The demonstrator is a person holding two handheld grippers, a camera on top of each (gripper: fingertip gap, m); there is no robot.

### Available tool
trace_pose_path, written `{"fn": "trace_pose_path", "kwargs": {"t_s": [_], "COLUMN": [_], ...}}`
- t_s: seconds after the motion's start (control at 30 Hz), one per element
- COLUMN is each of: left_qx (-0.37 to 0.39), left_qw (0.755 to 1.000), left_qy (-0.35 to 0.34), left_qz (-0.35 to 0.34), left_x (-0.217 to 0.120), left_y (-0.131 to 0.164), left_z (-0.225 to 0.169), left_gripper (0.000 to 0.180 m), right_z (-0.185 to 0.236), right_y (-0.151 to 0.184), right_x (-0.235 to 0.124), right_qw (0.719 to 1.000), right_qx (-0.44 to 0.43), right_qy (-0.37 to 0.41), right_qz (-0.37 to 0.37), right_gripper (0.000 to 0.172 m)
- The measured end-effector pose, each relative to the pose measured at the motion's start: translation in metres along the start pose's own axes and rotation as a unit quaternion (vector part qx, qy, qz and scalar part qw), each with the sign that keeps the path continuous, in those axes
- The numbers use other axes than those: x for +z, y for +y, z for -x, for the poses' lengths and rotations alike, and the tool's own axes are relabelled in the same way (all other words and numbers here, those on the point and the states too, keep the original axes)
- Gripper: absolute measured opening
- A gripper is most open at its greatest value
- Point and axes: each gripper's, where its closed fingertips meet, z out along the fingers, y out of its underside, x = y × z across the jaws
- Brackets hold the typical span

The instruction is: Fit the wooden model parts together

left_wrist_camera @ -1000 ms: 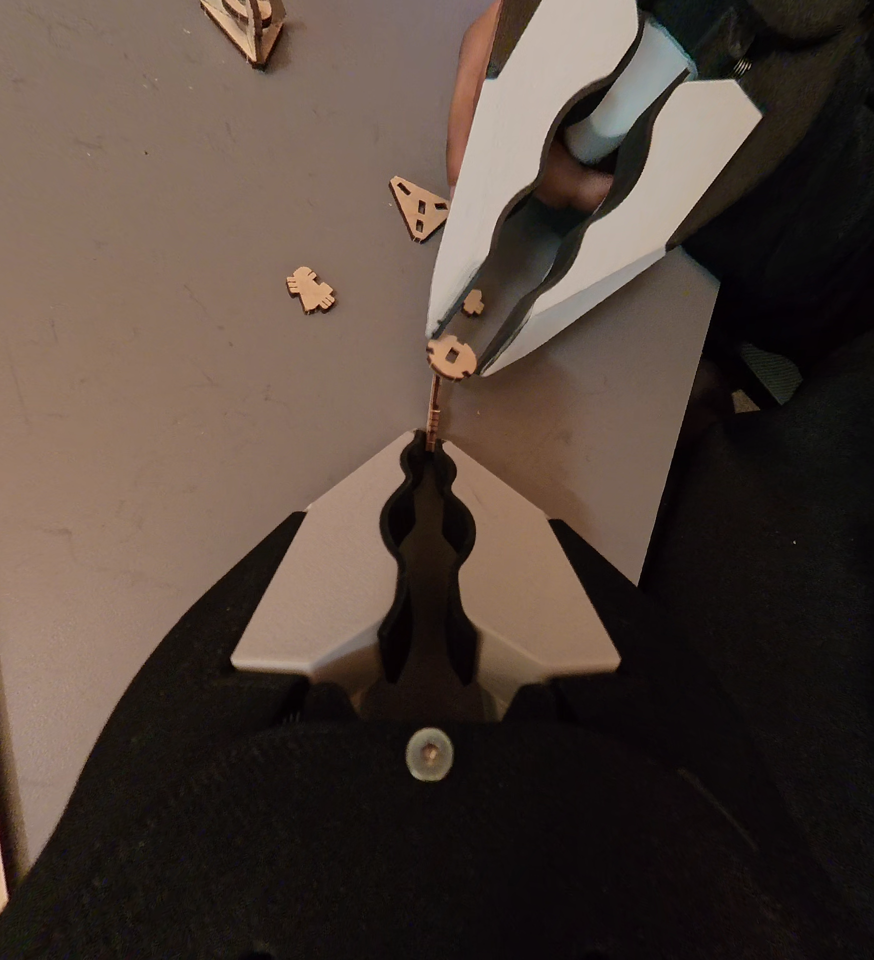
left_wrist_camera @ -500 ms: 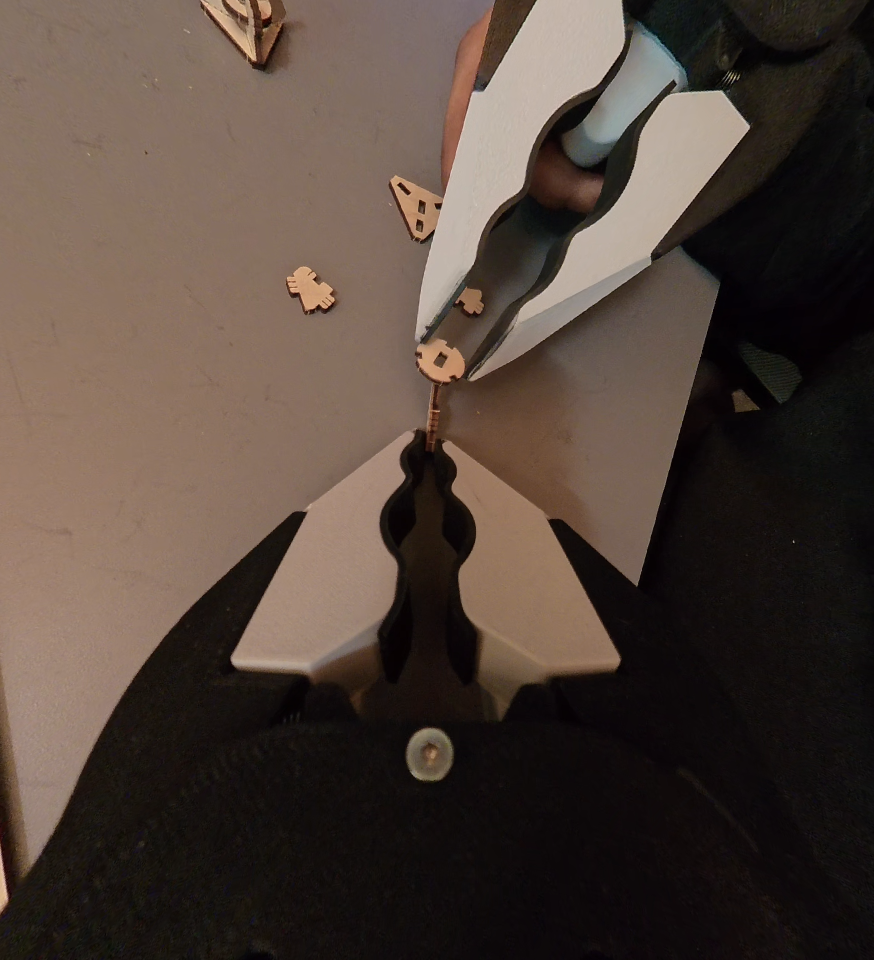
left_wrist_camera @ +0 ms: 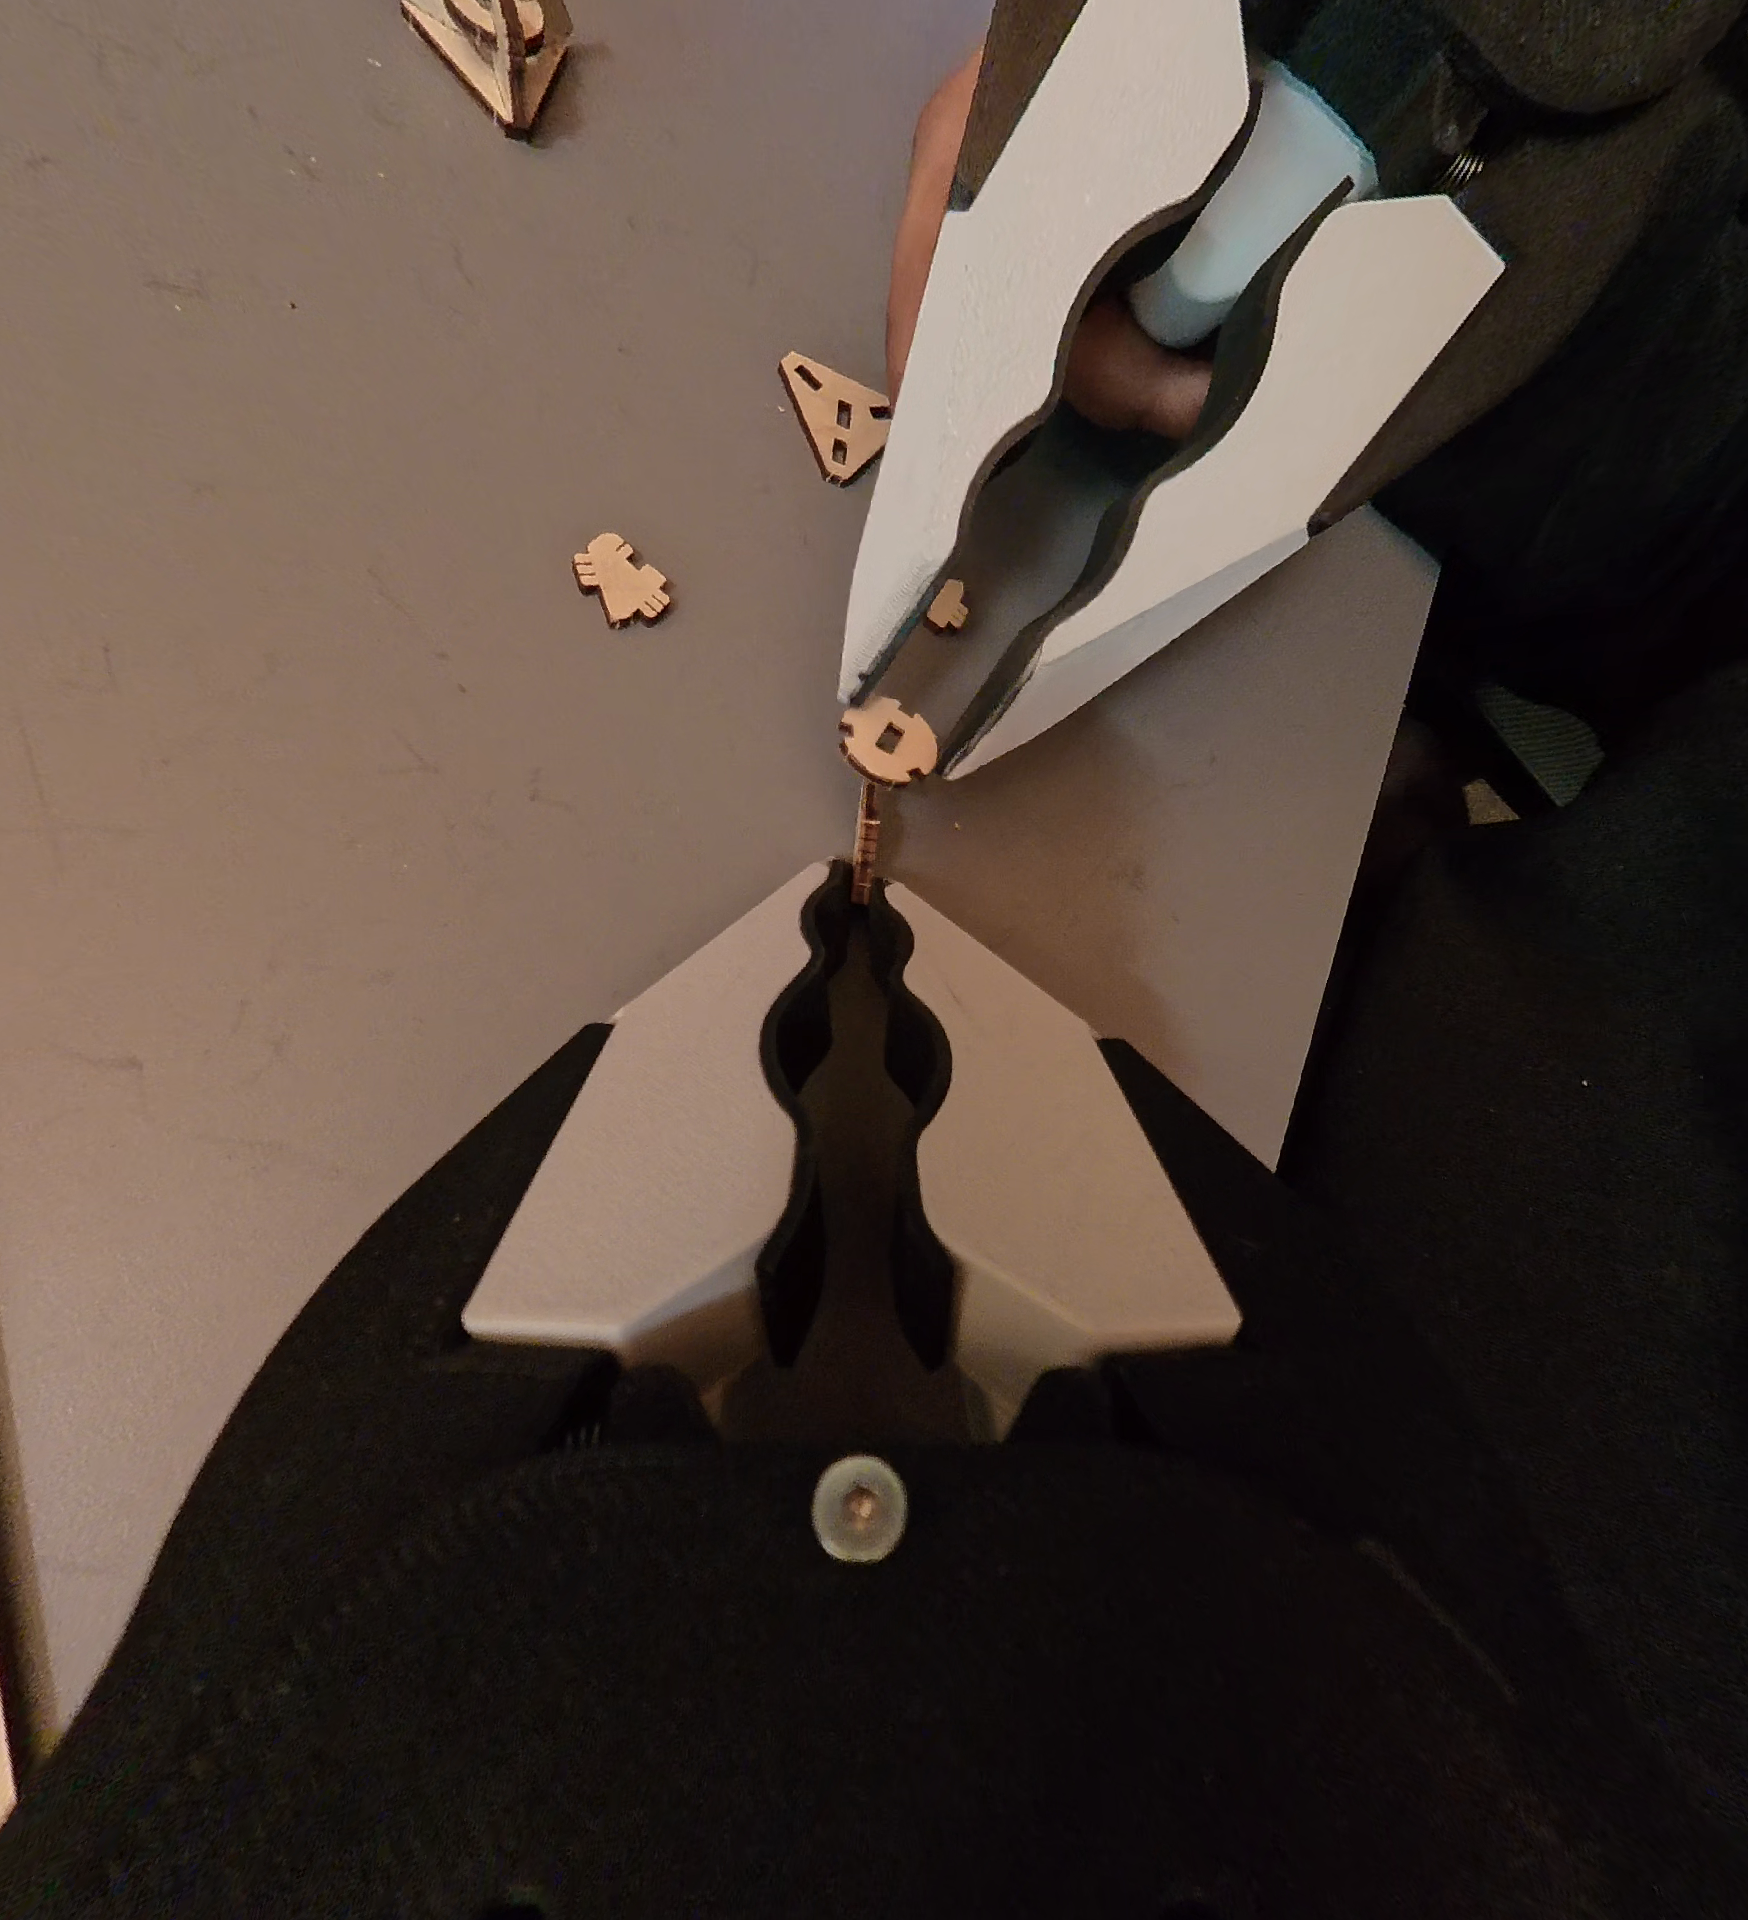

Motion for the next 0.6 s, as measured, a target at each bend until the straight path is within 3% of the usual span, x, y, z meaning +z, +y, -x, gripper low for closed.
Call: {"fn": "trace_pose_path", "kwargs": {"t_s": [0.6], "left_qx": [0.004], "left_qw": [1.000], "left_qy": [-0.003], "left_qz": [0.000], "left_x": [0.0000], "left_y": [0.0002], "left_z": [0.0000], "left_gripper": [0.000], "right_z": [0.0011], "right_y": [0.0003], "right_x": [0.0004], "right_qw": [1.000], "right_qx": [0.006], "right_qy": [-0.011], "right_qz": [0.000], "right_gripper": [0.014]}}
